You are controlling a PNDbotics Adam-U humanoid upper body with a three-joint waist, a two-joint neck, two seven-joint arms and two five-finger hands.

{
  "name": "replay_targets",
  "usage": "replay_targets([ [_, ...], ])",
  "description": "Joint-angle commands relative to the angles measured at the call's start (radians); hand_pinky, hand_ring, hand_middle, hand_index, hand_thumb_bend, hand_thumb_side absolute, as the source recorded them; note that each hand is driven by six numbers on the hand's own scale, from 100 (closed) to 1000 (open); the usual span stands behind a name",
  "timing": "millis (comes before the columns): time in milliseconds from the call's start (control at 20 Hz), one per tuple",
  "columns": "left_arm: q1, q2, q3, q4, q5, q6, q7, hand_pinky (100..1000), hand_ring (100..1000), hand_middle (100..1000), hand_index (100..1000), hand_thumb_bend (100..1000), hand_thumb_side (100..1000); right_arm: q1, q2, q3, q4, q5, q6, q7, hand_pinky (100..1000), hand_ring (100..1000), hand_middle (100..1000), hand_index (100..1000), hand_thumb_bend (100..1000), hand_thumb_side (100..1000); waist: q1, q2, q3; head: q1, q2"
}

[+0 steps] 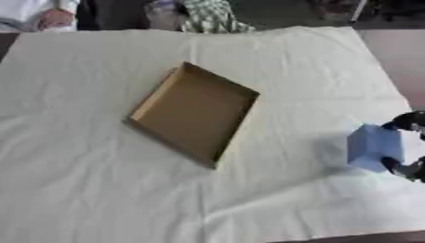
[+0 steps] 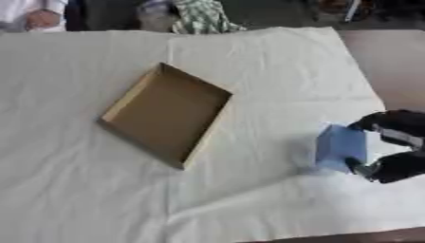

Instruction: Pick up objects on the table and place them in the box.

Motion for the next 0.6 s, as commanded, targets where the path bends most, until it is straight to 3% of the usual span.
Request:
replay_targets([
  [50, -0.007, 0.009, 0.001, -0.014, 0.0, -0.001, -0.003, 627, 905, 629, 644, 340, 566, -0.039, -0.035, -0.03, -0.029, -0.011, -0.015, -0.016, 918, 971, 798, 849, 100, 621, -0.002, -0.02, 0.001, 0.001, -0.002],
  [300, -0.01, 0.008, -0.004, -0.014, 0.003, 0.0, -0.008, 626, 904, 629, 645, 339, 563, -0.15, -0.072, -0.009, -0.03, -0.032, -0.049, 0.007, 912, 963, 802, 851, 100, 630, -0.005, -0.026, 0.012, -0.011, -0.001],
  [600, -0.015, 0.007, -0.013, -0.014, 0.011, 0.0, -0.018, 625, 903, 631, 646, 340, 562, -0.348, -0.065, 0.051, -0.03, -0.086, -0.057, 0.098, 898, 931, 801, 851, 100, 649, -0.015, -0.034, 0.04, -0.037, 0.001],
])
